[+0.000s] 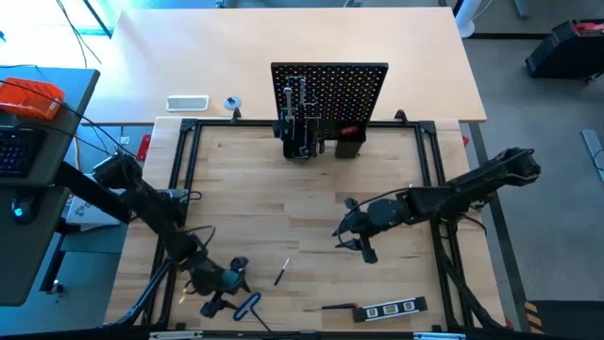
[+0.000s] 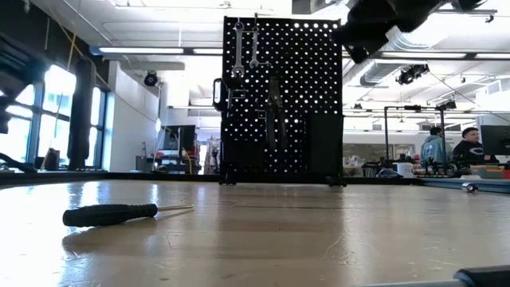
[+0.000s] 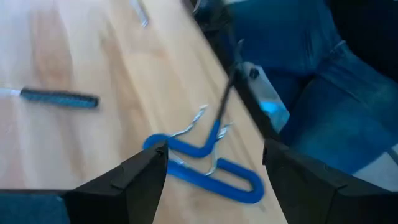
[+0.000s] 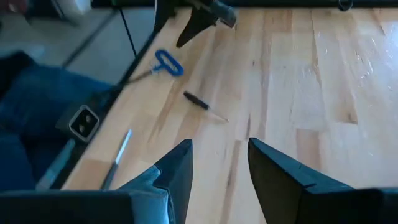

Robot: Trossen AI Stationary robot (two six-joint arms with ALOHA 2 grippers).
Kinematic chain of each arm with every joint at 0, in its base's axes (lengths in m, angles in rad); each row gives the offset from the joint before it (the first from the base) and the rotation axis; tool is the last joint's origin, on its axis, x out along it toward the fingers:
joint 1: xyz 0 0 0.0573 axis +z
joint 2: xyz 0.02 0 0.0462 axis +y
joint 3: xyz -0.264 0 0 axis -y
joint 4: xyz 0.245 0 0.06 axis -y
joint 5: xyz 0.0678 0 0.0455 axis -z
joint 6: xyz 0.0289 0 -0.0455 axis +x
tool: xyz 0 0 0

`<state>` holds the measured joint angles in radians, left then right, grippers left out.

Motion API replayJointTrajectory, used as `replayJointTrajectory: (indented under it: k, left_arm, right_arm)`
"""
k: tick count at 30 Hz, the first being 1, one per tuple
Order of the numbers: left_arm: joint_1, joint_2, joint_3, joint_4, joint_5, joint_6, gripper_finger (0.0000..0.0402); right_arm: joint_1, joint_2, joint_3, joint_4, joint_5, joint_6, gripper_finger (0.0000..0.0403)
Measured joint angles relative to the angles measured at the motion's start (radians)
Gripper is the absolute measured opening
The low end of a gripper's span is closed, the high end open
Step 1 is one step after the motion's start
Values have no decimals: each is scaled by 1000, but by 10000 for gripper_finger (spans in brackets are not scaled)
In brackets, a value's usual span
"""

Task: Hang tools onto peg board
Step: Put the pick tool into the right bin on the pegboard

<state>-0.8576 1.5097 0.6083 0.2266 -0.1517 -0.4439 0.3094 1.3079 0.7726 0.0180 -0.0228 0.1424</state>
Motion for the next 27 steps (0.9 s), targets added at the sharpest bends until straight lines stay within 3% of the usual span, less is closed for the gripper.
replayJointTrajectory:
  k: [4,8,15,21,27]
  left_arm:
    - [-77,32,6,79,-109,31,257]
    - [-108,129,68,84,-142,73,257]
    - [-114,292,204,3,-232,143,257]
    - [-109,373,234,-12,-307,135,255]
    - [-108,423,240,-33,-366,78,212]
  right_arm:
    - [7,0,-102,185,29,59,149]
    - [9,0,-153,274,64,122,149]
    - [67,0,-166,315,125,175,149]
    - [124,0,-165,343,188,175,149]
    - [160,0,-165,345,232,172,149]
